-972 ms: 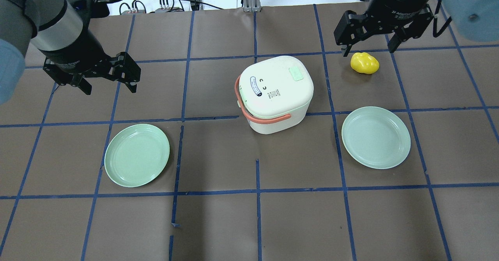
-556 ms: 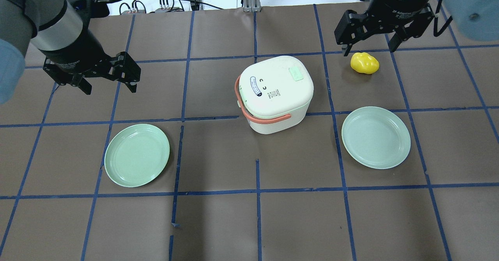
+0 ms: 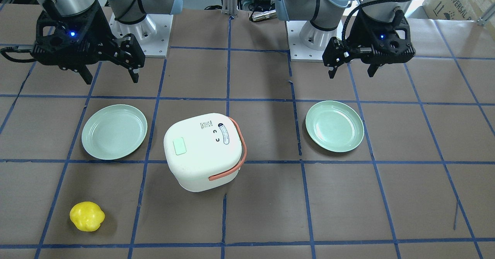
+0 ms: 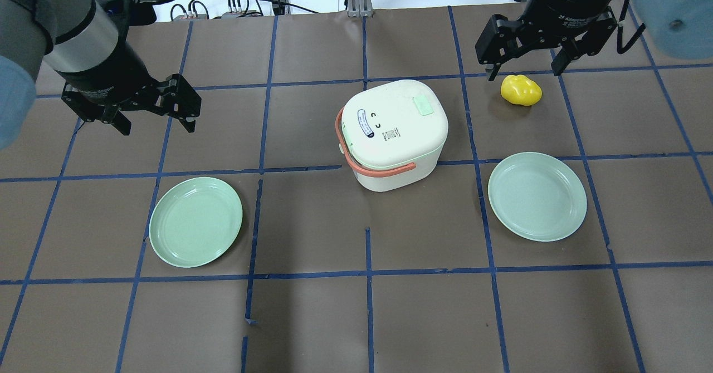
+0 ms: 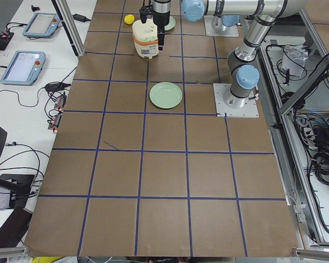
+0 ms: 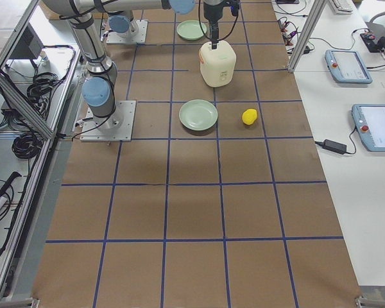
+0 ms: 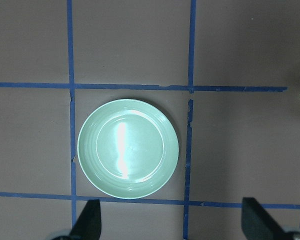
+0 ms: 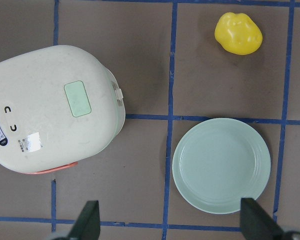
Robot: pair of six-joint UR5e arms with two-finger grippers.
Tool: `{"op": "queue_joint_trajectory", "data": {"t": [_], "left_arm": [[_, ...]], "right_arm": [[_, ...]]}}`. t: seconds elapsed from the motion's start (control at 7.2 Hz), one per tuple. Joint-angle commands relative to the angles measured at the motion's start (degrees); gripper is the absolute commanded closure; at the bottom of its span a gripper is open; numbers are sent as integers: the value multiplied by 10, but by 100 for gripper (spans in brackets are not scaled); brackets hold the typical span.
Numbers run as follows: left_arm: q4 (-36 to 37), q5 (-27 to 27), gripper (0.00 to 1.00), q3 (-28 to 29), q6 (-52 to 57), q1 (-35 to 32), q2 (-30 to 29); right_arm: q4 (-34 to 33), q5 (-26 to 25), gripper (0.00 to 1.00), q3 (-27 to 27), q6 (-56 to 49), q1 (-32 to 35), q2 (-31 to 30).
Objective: Press rice cooker button
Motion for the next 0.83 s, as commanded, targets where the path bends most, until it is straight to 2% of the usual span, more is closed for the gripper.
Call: {"op": "queue_joint_trajectory", "data": {"t": [0.0, 0.14, 0.28, 0.42, 0.69], "left_arm": [[-1, 0, 0, 0, 0, 0, 0], [0, 0, 0, 0, 0, 0, 0], [-1, 0, 0, 0, 0, 0, 0], [-1, 0, 0, 0, 0, 0, 0], [0, 0, 0, 0, 0, 0, 0]], "right_arm": [[2, 2, 37, -1, -4, -1, 4], [5, 1, 75, -1, -5, 0, 2], [6, 2, 87, -1, -8, 0, 5], [6, 5, 91, -3, -8, 3, 12], [4, 112, 94, -3, -18, 3, 41]]}}
